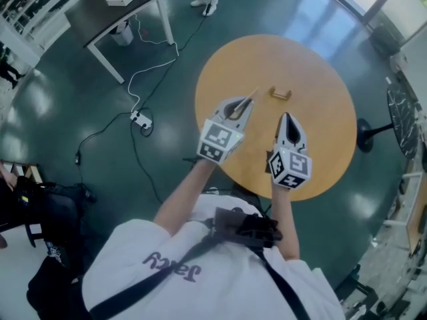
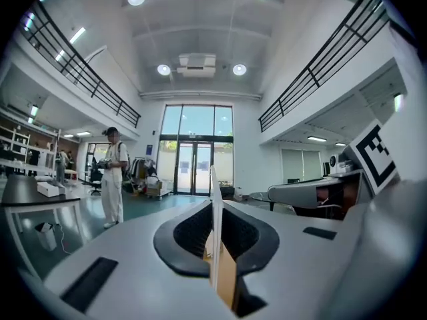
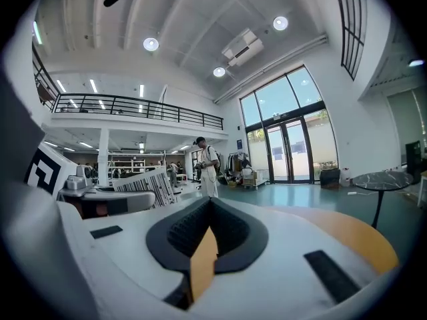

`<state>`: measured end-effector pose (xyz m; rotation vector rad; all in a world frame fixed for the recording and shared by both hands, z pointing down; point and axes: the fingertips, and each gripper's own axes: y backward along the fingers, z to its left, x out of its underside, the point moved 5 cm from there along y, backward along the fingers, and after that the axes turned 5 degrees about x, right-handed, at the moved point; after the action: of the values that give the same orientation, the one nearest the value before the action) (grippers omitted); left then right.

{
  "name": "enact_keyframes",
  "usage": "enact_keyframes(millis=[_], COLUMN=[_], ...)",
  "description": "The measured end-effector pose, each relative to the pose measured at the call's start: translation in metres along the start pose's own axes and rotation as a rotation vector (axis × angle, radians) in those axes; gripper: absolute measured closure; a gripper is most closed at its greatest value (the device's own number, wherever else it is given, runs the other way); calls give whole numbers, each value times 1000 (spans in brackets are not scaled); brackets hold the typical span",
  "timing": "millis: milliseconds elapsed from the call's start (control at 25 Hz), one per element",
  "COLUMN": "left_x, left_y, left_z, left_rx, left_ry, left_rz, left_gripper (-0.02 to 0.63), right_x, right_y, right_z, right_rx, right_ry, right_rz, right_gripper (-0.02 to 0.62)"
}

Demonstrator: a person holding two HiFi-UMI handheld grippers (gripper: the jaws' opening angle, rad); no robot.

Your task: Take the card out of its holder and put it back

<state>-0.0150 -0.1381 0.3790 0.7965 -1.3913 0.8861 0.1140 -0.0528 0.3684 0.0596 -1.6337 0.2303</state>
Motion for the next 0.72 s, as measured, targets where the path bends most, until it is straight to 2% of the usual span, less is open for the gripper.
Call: enact_keyframes(millis=[480, 720], left_x=[6, 3], left_y=[13, 14], left_z=[-21, -28], left_rx=[-20, -2], left_ry=[7, -2], left_rz=[-17, -30], left_gripper=[580, 580], right_x=[0, 2], right_y=[14, 20], right_z=[7, 1], right_rx=[-15, -12], right_ry=[16, 15], right_rz=[-10, -8], right_gripper=[577, 577])
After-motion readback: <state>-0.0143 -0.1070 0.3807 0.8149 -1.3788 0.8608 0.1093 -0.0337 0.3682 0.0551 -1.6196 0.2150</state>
